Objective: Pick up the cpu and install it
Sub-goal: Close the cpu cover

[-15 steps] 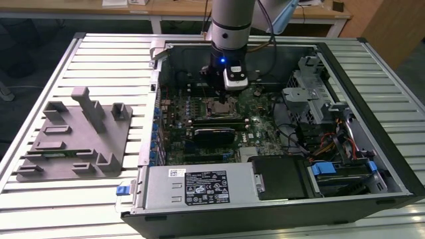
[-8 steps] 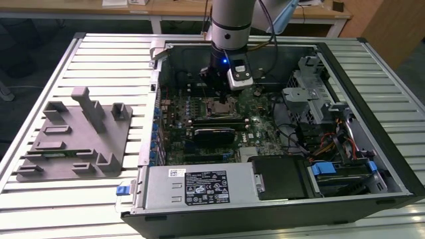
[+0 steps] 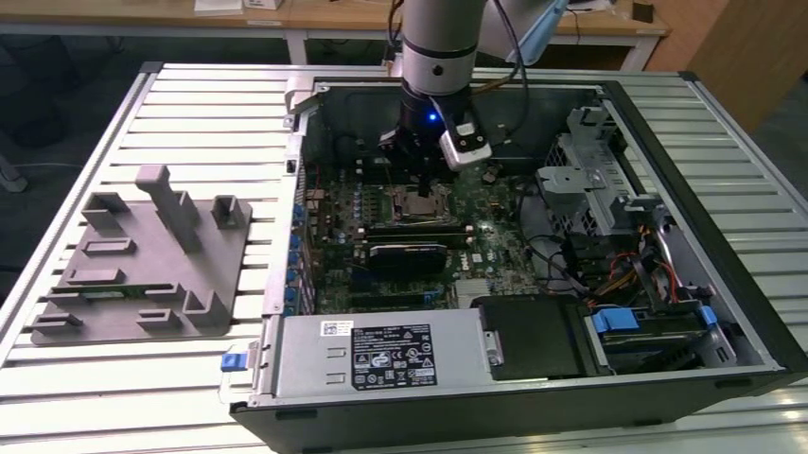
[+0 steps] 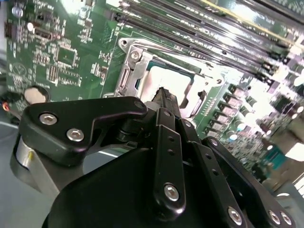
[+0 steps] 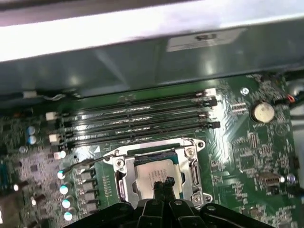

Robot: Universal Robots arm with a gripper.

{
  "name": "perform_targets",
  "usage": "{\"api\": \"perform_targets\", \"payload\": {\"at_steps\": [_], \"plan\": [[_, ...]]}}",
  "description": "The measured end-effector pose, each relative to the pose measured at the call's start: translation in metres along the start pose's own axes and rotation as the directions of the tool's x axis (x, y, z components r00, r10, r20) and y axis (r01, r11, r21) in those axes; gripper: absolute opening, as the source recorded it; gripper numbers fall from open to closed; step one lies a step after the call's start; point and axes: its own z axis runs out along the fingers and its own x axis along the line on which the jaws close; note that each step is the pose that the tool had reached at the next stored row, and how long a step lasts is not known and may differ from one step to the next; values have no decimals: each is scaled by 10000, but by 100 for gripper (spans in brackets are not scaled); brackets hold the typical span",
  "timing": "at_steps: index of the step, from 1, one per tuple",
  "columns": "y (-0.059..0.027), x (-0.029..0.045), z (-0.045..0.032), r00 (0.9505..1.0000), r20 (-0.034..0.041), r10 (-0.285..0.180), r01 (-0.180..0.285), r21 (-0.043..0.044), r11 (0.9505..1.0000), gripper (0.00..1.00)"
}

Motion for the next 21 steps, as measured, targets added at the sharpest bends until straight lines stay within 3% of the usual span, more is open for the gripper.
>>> {"api": "perform_targets", "payload": {"at_steps": [4, 8, 13, 14, 16, 17, 21], "plan": [[0, 0, 4, 9974, 3, -720, 720, -10, 9974, 11], [0, 0, 8, 9900, 6, -1409, 1409, -18, 9900, 11], [0, 0, 8, 9894, 6, -1452, 1452, -17, 9894, 11], [1, -1, 11, 9893, -40, -1455, 1455, -22, 9894, 11], [1, -2, 14, 9890, -267, -1454, 1454, -19, 9894, 11], [0, -1, 14, 9889, -297, -1453, 1453, -16, 9894, 11], [0, -1, 14, 9889, -301, -1453, 1453, -17, 9894, 11]]}}
